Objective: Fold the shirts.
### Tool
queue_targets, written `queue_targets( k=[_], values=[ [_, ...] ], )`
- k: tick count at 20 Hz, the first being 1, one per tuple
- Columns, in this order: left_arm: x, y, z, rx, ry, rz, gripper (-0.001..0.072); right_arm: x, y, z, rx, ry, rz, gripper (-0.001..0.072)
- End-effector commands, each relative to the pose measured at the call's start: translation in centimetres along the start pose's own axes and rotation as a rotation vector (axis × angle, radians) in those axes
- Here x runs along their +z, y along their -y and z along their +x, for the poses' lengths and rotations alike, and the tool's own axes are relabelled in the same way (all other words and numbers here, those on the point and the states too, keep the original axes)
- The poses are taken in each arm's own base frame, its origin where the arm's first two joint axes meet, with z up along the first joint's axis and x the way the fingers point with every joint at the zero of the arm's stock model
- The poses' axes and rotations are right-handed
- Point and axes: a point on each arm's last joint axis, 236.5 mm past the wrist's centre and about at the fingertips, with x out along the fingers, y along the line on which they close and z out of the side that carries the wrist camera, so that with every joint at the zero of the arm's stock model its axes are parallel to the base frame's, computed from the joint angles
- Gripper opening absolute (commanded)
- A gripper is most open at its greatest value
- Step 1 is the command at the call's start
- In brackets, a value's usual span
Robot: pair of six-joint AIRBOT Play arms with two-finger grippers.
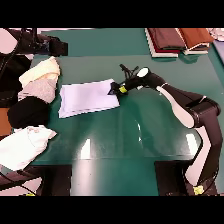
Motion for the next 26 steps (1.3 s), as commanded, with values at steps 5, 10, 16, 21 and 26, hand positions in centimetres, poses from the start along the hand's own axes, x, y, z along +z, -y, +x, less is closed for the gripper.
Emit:
queue_targets(
  k=[5, 10, 16, 21, 26],
  values=[
    [-1.8, 3.2, 0.1, -0.058, -0.068, 0.031, 0.0023, 6.5, 1.4, -11.9, -0.211, 0.179, -0.148, 0.0014],
    [-2.1, 7.2, -0.1, -0.123, -0.068, 0.079, 0.0023, 5.1, 11.7, -30.8, -0.502, 0.379, 0.019, 0.0014],
    [-1.7, 7.6, -0.1, -0.135, -0.056, 0.034, 0.0023, -7.0, 23.8, -50.7, -0.774, 0.647, 0.404, 0.0014],
    [-0.9, 7.8, -0.1, -0.144, -0.023, 0.001, 0.0023, -18.4, 28.8, -56.1, -0.838, 0.782, 0.713, 0.0014],
    [-0.9, 7.9, -0.1, -0.147, -0.024, -0.001, 0.0023, -23.4, 28.9, -51.7, -0.795, 0.727, 0.824, 0.0014]
  ],
)
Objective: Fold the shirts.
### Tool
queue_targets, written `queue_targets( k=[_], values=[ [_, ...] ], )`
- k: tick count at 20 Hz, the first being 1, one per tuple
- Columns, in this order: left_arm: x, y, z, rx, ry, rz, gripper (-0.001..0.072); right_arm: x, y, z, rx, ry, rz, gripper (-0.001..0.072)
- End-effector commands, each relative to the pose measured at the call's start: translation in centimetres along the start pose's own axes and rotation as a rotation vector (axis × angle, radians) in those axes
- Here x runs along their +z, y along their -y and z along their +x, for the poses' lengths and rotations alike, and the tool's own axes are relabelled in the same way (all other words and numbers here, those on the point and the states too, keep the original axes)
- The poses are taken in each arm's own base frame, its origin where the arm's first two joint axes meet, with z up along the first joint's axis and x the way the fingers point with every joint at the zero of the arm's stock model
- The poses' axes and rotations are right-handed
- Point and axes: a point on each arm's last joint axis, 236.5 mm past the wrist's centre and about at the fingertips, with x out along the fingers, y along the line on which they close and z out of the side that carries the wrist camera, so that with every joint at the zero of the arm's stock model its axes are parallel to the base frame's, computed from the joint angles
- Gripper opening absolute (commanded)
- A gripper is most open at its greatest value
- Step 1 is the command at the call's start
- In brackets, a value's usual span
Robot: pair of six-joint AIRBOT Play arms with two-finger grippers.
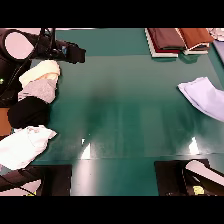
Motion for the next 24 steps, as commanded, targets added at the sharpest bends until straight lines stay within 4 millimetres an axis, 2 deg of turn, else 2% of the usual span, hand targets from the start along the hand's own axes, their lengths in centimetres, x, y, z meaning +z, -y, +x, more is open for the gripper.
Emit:
queue_targets(
  k=[1, 3, 4, 5, 6, 7, 9, 10, 11, 12, 13, 15, 17, 20, 22, 24],
  values=[
    [0.1, 0.1, 0.0, -0.004, 0.003, -0.006, 0.0023, -4.3, 1.2, 0.4, -0.014, -0.065, 0.033, 0.0015],
    [0.0, 0.1, 0.0, -0.004, 0.0, -0.004, 0.0023, -6.2, 0.5, 0.5, -0.032, -0.106, -0.038, 0.0029],
    [-0.1, 0.1, 0.0, -0.003, -0.004, -0.002, 0.0024, -6.7, 0.5, 0.4, -0.057, -0.118, -0.086, 0.0151],
    [-0.2, 0.1, 0.0, -0.003, -0.009, -0.001, 0.0024, -6.9, 0.8, 0.0, -0.099, -0.123, -0.146, 0.0369],
    [-0.3, 0.1, 0.0, -0.003, -0.013, -0.001, 0.0023, -6.7, 1.3, -0.5, -0.147, -0.118, -0.203, 0.0544],
    [-0.4, 0.1, 0.0, -0.003, -0.018, 0.0, 0.0024, -6.0, 2.5, -1.5, -0.223, -0.102, -0.269, 0.0645],
    [-0.6, 0.1, 0.0, -0.003, -0.027, 0.006, 0.0024, -3.9, 4.5, -4.4, -0.354, -0.055, -0.348, 0.0658],
    [-0.7, 0.1, 0.0, -0.003, -0.029, 0.006, 0.0024, -2.9, 4.2, -5.6, -0.362, -0.02, -0.342, 0.0658],
    [-0.7, 0.1, 0.0, -0.003, -0.028, 0.006, 0.0024, -1.9, 3.0, -6.6, -0.328, 0.03, -0.311, 0.0657],
    [-0.5, 0.1, 0.0, -0.004, -0.022, 0.004, 0.0024, -1.4, 0.7, -7.2, -0.252, 0.071, -0.293, 0.0657],
    [-0.3, 0.1, 0.0, -0.004, -0.014, 0.0, 0.0024, -1.0, -2.5, -7.8, -0.154, 0.113, -0.292, 0.0657],
    [-0.3, 0.1, 0.0, -0.004, -0.014, 0.001, 0.0024, -1.8, -9.1, -8.8, 0.03, 0.161, -0.343, 0.0657],
    [-0.3, 0.1, 0.0, -0.003, -0.015, 0.001, 0.0024, -4.3, -15.4, -9.8, 0.189, 0.16, -0.445, 0.0656],
    [0.0, 0.1, 0.0, -0.004, 0.0, 0.002, 0.0024, -9.3, -22.9, -11.2, 0.358, 0.151, -0.653, 0.0655],
    [0.0, 0.1, 0.0, -0.004, 0.001, 0.002, 0.0024, -13.0, -26.5, -12.1, 0.45, 0.13, -0.775, 0.0654],
    [0.0, 0.1, 0.0, -0.004, 0.001, 0.002, 0.0024, -16.0, -29.3, -13.0, 0.529, 0.125, -0.867, 0.0652]
  ],
)
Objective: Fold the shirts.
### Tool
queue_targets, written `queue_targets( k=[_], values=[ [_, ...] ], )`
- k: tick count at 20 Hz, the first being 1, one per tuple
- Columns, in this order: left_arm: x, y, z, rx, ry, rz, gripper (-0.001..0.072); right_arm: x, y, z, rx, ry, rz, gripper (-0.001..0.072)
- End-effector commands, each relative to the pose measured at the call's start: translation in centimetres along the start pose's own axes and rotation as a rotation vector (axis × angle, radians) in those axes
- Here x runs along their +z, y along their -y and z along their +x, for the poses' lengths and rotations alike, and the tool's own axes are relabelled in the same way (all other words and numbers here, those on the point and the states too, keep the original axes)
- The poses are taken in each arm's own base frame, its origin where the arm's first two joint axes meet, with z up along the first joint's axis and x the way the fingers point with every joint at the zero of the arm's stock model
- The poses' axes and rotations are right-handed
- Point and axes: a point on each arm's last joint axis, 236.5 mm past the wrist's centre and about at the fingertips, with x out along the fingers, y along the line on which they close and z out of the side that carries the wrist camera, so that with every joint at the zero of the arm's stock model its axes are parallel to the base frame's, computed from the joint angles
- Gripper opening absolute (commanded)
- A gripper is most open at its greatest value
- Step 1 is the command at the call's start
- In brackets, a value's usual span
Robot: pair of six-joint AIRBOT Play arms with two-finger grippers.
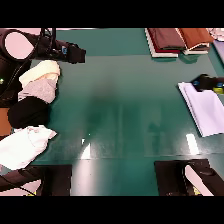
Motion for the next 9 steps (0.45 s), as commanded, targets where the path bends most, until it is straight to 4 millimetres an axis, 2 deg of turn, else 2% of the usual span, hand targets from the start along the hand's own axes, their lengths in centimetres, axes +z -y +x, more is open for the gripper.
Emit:
queue_targets(
  k=[1, 2, 3, 4, 6, 9],
  values=[
    [0.1, 0.0, 0.0, 0.0, 0.005, 0.0, 0.0024, -0.3, -8.7, 0.2, 0.185, 0.026, -0.16, 0.0606],
    [0.1, 0.0, 0.0, 0.0, 0.005, 0.001, 0.0024, -0.7, -10.3, 0.2, 0.218, 0.03, -0.191, 0.0502],
    [0.1, 0.0, 0.0, 0.0, 0.005, 0.001, 0.0024, -1.0, -11.5, 0.1, 0.243, 0.029, -0.214, 0.0343],
    [0.1, 0.0, 0.0, 0.0, 0.005, 0.0, 0.0024, -1.3, -12.3, 0.0, 0.262, 0.025, -0.231, 0.0],
    [0.1, 0.0, 0.0, 0.0, 0.005, 0.0, 0.0024, -1.8, -13.2, -0.2, 0.283, 0.017, -0.249, 0.0014],
    [0.1, 0.0, 0.0, 0.0, 0.005, 0.001, 0.0024, -1.7, -13.1, -0.2, 0.281, 0.017, -0.245, 0.0014]
  ],
)
